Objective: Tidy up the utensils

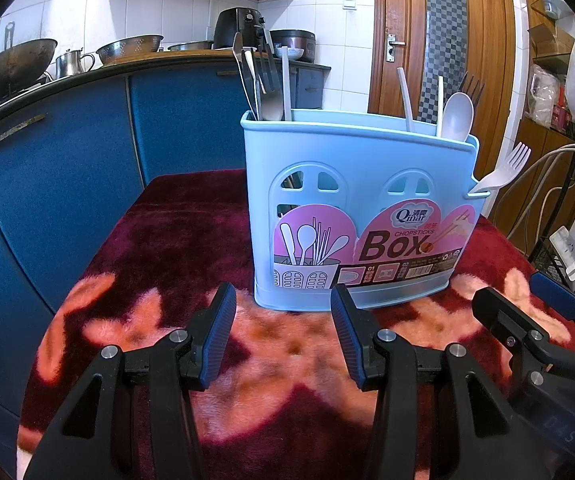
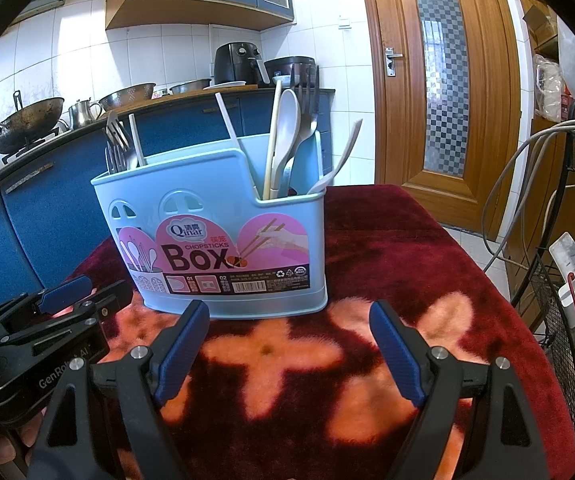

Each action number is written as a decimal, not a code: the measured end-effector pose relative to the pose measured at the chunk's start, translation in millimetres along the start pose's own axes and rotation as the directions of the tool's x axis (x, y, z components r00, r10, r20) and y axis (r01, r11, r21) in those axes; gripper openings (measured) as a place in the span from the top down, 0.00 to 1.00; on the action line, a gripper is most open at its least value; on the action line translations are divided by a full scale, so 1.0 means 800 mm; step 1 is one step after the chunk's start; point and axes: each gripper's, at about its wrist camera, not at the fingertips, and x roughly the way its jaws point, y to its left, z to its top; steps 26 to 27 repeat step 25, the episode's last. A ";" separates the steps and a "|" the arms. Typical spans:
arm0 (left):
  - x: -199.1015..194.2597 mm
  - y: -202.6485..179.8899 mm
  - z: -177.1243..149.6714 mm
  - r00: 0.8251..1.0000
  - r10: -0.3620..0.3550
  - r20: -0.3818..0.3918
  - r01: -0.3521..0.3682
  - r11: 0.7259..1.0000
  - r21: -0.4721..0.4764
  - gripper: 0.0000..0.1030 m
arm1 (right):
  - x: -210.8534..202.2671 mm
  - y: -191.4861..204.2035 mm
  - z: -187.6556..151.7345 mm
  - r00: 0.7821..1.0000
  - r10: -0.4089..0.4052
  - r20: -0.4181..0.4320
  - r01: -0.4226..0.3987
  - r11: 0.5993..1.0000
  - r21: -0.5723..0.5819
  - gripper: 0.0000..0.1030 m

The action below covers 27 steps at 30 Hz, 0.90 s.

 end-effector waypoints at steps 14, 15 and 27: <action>0.000 0.002 0.001 1.000 0.002 0.004 -0.002 1.000 0.003 0.51 | -0.001 -0.001 0.000 1.000 -0.004 0.004 0.004 1.000 0.004 0.18; -0.001 0.003 0.002 1.000 0.002 0.005 -0.002 1.000 0.002 0.51 | -0.001 -0.001 0.000 1.000 -0.005 0.003 0.005 1.000 0.003 0.18; -0.002 0.002 0.002 1.000 0.003 0.010 -0.003 1.000 0.006 0.51 | -0.003 -0.004 -0.001 1.000 -0.007 0.007 0.007 1.000 0.009 0.18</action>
